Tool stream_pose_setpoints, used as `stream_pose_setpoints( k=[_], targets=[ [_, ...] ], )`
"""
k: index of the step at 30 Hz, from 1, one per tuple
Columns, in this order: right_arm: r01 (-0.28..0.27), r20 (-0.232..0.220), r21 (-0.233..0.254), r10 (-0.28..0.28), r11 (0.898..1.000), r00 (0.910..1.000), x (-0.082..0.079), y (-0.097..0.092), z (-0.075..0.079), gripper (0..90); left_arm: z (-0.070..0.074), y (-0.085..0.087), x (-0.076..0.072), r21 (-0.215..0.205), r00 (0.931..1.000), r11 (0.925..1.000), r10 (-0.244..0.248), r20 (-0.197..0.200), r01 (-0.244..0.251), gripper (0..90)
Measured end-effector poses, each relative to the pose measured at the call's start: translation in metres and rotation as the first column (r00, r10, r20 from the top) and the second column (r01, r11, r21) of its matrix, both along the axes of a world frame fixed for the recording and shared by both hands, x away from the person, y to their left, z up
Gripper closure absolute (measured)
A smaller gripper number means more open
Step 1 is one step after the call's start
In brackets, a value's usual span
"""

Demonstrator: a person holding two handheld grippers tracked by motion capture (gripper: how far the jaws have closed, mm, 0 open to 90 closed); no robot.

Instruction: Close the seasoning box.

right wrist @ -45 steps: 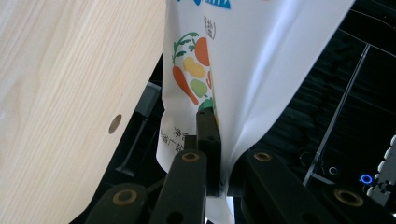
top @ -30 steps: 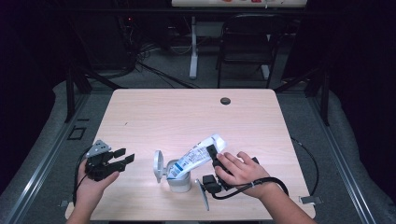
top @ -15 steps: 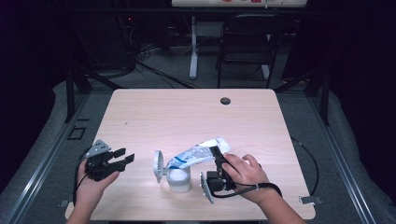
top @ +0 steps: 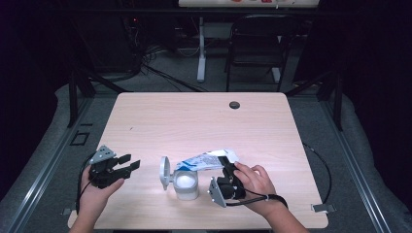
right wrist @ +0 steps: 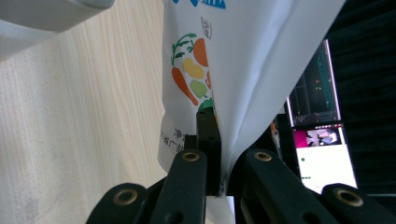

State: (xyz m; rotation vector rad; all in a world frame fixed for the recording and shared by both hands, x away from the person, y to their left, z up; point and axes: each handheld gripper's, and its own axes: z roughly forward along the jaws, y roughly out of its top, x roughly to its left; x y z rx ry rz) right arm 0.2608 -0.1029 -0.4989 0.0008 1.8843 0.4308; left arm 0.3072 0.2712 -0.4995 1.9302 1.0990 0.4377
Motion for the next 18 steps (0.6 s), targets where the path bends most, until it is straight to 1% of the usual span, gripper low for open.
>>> stream_pose_setpoints(
  k=[1, 4, 5, 8, 9, 10, 11, 14, 15, 16, 17, 18],
  targets=[
    [-0.003, -0.006, 0.02, 0.003, 1.0, 1.0, 0.001, 0.0, -0.001, 88.7, 0.0, 0.0, 0.0, -0.002, 1.0, 1.0, 0.0, 0.0, 0.0, 52.3],
    [0.019, -0.04, 0.056, -0.017, 0.998, 0.999, 0.002, -0.001, 0.0, 88.7, 0.0, 0.0, 0.0, 0.002, 1.0, 1.0, -0.001, -0.002, 0.001, 52.3],
    [0.02, -0.054, 0.082, -0.015, 0.996, 0.9984, 0.004, -0.002, -0.001, 88.7, -0.001, -0.001, 0.0, 0.002, 1.0, 1.0, -0.002, -0.003, 0.002, 52.3],
    [0.037, -0.091, 0.124, -0.026, 0.992, 0.9956, 0.007, -0.004, -0.002, 88.7, 0.0, -0.001, 0.0, 0.003, 1.0, 1.0, -0.004, -0.002, 0.004, 52.2],
    [0.04, -0.099, 0.149, -0.026, 0.988, 0.9947, 0.008, -0.005, -0.003, 88.7, 0.0, -0.001, 0.0, 0.003, 1.0, 1.0, -0.004, -0.002, 0.004, 52.3],
    [0.049, -0.109, 0.155, -0.033, 0.987, 0.9935, 0.009, -0.006, -0.003, 88.7, 0.0, -0.001, 0.0, 0.003, 1.0, 1.0, -0.003, -0.002, 0.003, 52.3],
    [0.055, -0.114, 0.17, -0.036, 0.984, 0.9928, 0.009, -0.006, -0.003, 88.7, 0.0, -0.001, 0.0, 0.006, 1.0, 1.0, -0.003, -0.004, 0.003, 52.3],
    [0.08, -0.158, 0.228, -0.045, 0.97, 0.9865, 0.01, -0.008, -0.005, 88.7, -0.001, -0.001, 0.0, 0.005, 1.0, 1.0, -0.002, -0.005, 0.002, 52.3],
    [0.087, -0.17, 0.237, -0.047, 0.967, 0.9844, 0.01, -0.009, -0.005, 88.7, -0.001, -0.001, 0.0, 0.007, 1.0, 1.0, -0.003, -0.007, 0.003, 52.3],
    [0.089, -0.176, 0.259, -0.043, 0.962, 0.9835, 0.011, -0.01, -0.006, 88.6, -0.001, -0.001, 0.0, 0.005, 1.0, 1.0, -0.004, -0.006, 0.004, 52.3],
    [0.097, -0.19, 0.266, -0.046, 0.959, 0.9807, 0.011, -0.01, -0.006, 88.7, -0.001, -0.002, 0.0, 0.009, 1.0, 0.9999, -0.005, -0.005, 0.005, 52.2],
    [0.1, -0.199, 0.282, -0.044, 0.954, 0.9789, 0.011, -0.011, -0.007, 88.6, -0.001, -0.002, 0.0, 0.007, 1.0, 1.0, -0.006, -0.004, 0.006, 52.2]
  ],
)
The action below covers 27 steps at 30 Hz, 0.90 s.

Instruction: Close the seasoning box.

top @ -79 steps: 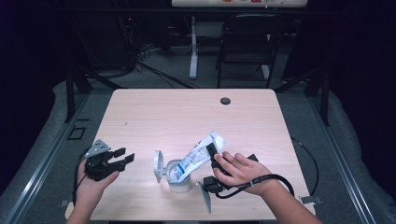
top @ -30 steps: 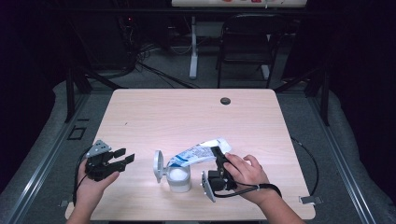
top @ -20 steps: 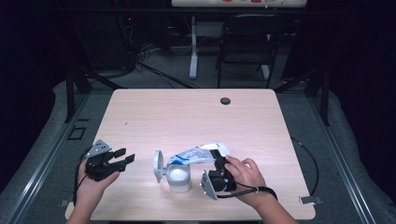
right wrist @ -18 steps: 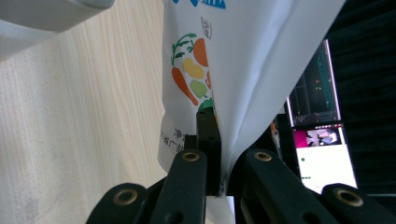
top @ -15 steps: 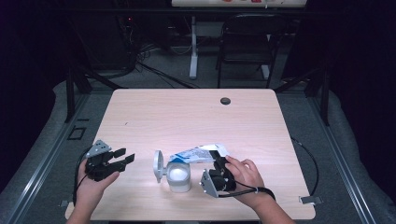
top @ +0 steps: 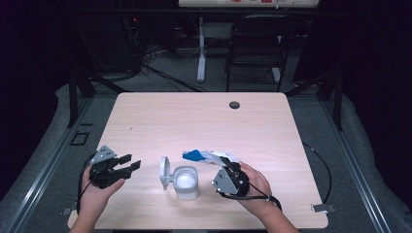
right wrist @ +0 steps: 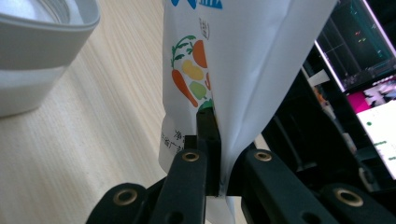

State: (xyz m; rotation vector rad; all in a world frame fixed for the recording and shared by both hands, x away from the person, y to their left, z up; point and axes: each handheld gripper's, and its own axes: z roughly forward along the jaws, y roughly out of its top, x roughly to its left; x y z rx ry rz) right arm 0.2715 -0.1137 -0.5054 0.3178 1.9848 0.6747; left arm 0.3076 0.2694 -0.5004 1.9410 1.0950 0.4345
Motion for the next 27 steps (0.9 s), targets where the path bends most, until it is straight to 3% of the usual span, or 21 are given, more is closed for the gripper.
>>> stream_pose_setpoints(
  k=[12, 18, 27],
  targets=[
    [0.028, -0.073, 0.142, -0.018, 0.989, 0.9971, 0.001, -0.005, -0.001, 88.6, -0.001, 0.0, 0.0, 0.001, 1.0, 1.0, 0.003, -0.004, -0.003, 52.2],
    [0.046, -0.109, 0.232, -0.021, 0.972, 0.9939, 0.002, -0.009, -0.002, 88.6, -0.001, 0.0, 0.0, 0.002, 1.0, 1.0, 0.003, -0.006, -0.003, 52.2],
    [0.083, -0.155, 0.31, -0.036, 0.947, 0.9873, 0.004, -0.013, -0.01, 88.7, -0.002, 0.0, 0.001, 0.004, 1.0, 1.0, 0.003, -0.003, -0.003, 52.2]
  ],
)
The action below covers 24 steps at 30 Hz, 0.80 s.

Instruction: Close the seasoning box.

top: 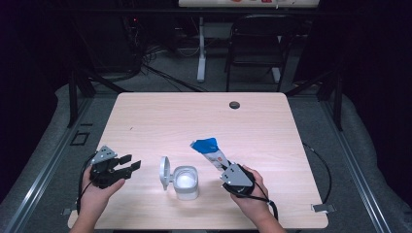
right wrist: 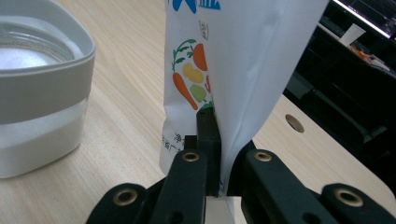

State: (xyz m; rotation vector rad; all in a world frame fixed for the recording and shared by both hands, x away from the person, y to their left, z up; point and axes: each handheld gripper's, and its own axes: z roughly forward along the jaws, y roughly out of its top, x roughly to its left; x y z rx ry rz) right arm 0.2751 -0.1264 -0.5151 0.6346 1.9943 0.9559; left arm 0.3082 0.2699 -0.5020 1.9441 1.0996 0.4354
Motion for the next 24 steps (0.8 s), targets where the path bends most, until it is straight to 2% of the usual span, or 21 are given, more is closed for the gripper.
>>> stream_pose_setpoints(
  k=[1, 5, 14, 19, 24],
  targets=[
    [0.004, -0.005, 0.002, -0.004, 1.0, 1.0, 0.0, -0.001, 0.0, 88.7, 0.0, 0.0, 0.0, 0.005, 1.0, 1.0, 0.001, -0.003, -0.001, 52.3],
    [0.015, -0.022, 0.069, -0.013, 0.998, 0.9997, 0.001, -0.003, 0.0, 88.7, 0.001, 0.0, 0.0, -0.001, 1.0, 1.0, 0.0, -0.002, 0.0, 52.3],
    [0.049, -0.039, 0.146, -0.044, 0.988, 0.9983, -0.001, -0.01, -0.004, 88.7, 0.001, 0.0, 0.0, -0.006, 1.0, 1.0, 0.003, 0.003, -0.003, 52.3],
    [0.079, -0.065, 0.204, -0.067, 0.976, 0.9956, 0.0, -0.016, -0.007, 88.7, 0.001, 0.0, 0.0, -0.004, 1.0, 1.0, 0.0, 0.001, 0.0, 52.3],
    [0.101, -0.082, 0.268, -0.081, 0.958, 0.9933, 0.001, -0.022, -0.009, 88.7, 0.0, 0.0, 0.0, -0.002, 1.0, 1.0, -0.001, -0.003, 0.001, 52.2]
  ],
)
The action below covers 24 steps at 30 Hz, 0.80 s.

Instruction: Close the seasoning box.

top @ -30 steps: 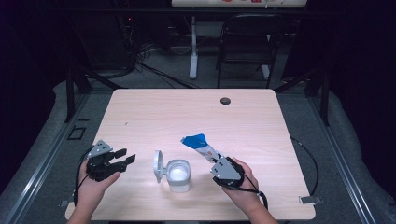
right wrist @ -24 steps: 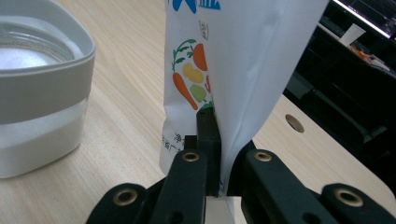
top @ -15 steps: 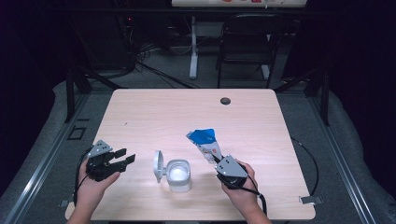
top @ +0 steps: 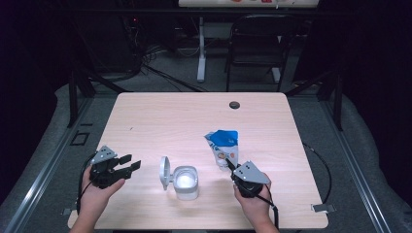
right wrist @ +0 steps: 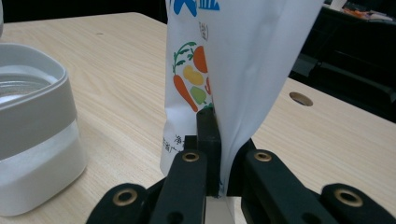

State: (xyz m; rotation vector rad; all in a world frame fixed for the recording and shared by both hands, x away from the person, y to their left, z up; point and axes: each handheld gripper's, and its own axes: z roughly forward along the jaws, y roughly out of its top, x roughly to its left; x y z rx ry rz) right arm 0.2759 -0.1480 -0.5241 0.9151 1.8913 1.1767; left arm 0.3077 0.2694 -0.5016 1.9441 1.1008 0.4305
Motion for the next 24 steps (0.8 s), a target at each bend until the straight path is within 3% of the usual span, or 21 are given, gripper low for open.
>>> stream_pose_setpoints(
  k=[16, 24],
  targets=[
    [0.012, -0.039, 0.07, -0.009, 0.997, 0.9992, 0.0045, -0.0075, -0.0047, 88.7, -0.0016, -0.0017, 0.0006, 0.002, 1.0, 1.0, -0.003, 0.002, 0.003, 52.3],
    [0.053, -0.027, 0.002, -0.053, 0.999, 0.9982, 0.0067, -0.0061, -0.0096, 88.5, -0.0017, -0.0016, 0.0007, 0.003, 1.0, 1.0, -0.004, 0.002, 0.003, 52.2]
  ],
)
